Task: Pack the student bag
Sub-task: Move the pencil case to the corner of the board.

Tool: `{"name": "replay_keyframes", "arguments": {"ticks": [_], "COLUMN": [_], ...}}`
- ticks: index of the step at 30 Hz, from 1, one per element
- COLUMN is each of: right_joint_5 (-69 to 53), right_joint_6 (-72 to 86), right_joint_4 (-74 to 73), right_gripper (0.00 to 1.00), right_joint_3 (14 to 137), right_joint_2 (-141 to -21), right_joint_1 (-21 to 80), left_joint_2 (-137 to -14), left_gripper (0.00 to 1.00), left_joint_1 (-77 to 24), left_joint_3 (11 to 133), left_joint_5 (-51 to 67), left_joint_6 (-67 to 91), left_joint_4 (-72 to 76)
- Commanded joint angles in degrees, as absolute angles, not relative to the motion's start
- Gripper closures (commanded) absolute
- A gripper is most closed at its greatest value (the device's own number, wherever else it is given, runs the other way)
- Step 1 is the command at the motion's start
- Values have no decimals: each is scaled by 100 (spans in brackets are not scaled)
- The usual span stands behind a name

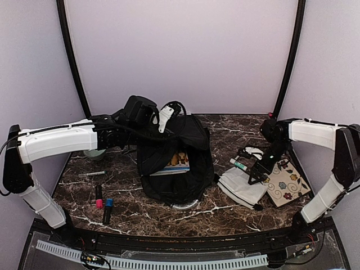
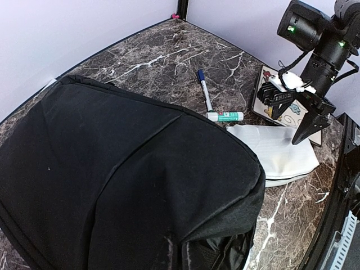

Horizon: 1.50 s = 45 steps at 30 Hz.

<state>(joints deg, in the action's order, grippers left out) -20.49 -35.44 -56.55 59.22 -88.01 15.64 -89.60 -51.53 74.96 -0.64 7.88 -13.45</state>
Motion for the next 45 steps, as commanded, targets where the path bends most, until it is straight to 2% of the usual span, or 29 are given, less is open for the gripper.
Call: {"name": "replay_keyframes", "arguments": {"ticks": [1, 6, 11, 18, 21, 26, 29, 32, 37, 43, 45], "right_joint_5": [-1863, -1871, -2003, -1946, -1978, -2163, -2251, -2347, -2203, -1491, -1583], "right_joint_6": [-3345, -3231, -3160, -2988, -2895, -2974, -3147, -3348, -3285, -2773, -2786], "right_joint_4": [-5524, -5363, -5274, -4957, -4935, -5253, -5560, -5903, -5965, -5361, -5361], "right_gripper": [27, 30, 38, 51, 54, 52, 44, 40, 40, 45, 45], "right_joint_3": [5856, 5792, 5826, 5943, 6037, 6335, 6730, 7168, 7675, 7805, 7822], "right_joint_2": [-9051, -9358, -9677, -9925, -10026, -10001, -9867, -9838, -10053, -10410, -10429], "right_joint_1": [1563, 1575, 1746, 2498, 2843, 3041, 2869, 2674, 2384, 2207, 2217], "left_joint_2": [-8921, -8880, -8872, -8800, -8723, -8596, -8516, -8466, -8446, -8375, -8331], "left_gripper": [100, 100, 100, 100, 100, 100, 100, 100, 100, 100, 100], "left_joint_1": [-5045, -5045, -5045, -5045, -5045, -5045, -5049, -5038, -5036, -5036, -5041], "left_joint_3": [7405, 7324, 7304, 7228, 7183, 7090, 7016, 6954, 6901, 6873, 6852], "left_joint_5": [-298, -325, -365, -423, -481, -600, -654, -681, -667, -694, -726], "left_joint_6": [762, 789, 789, 799, 792, 790, 790, 798, 813, 813, 816], "left_joint_4": [-1281, -1239, -1250, -1263, -1277, -1314, -1326, -1306, -1253, -1242, -1240]}}
